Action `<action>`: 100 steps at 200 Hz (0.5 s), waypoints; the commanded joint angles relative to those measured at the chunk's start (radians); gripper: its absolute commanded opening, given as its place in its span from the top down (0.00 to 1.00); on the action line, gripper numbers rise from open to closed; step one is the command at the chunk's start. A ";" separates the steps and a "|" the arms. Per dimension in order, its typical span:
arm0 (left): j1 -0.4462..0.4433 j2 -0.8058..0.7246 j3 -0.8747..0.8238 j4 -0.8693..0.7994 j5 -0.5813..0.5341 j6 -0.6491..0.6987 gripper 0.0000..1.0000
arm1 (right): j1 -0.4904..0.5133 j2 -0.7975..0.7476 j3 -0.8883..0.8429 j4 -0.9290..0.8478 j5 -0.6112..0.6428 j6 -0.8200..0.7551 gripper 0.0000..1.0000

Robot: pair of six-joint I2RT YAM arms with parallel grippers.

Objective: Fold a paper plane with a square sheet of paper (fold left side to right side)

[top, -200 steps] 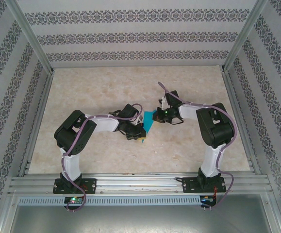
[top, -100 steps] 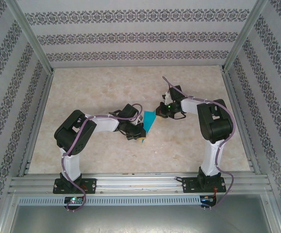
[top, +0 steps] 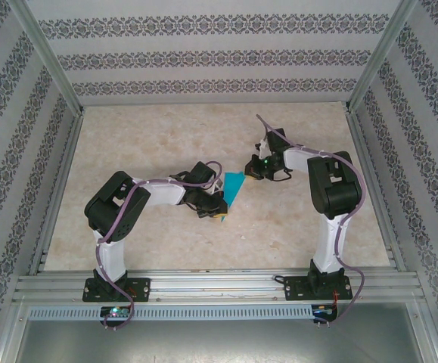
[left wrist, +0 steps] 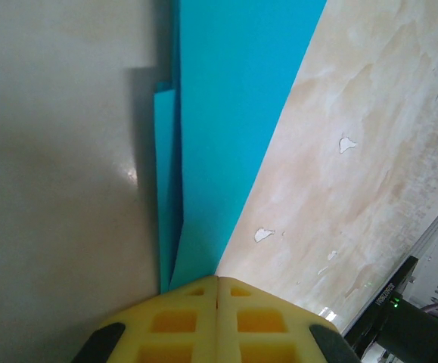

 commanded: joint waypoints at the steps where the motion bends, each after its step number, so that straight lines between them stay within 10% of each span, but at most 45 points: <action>1: 0.008 0.056 -0.042 -0.144 -0.065 -0.011 1.00 | -0.048 0.035 0.053 0.017 0.111 -0.015 1.00; 100: 0.008 0.024 -0.047 -0.118 -0.067 -0.005 1.00 | 0.096 -0.259 -0.234 0.217 -0.030 0.133 1.00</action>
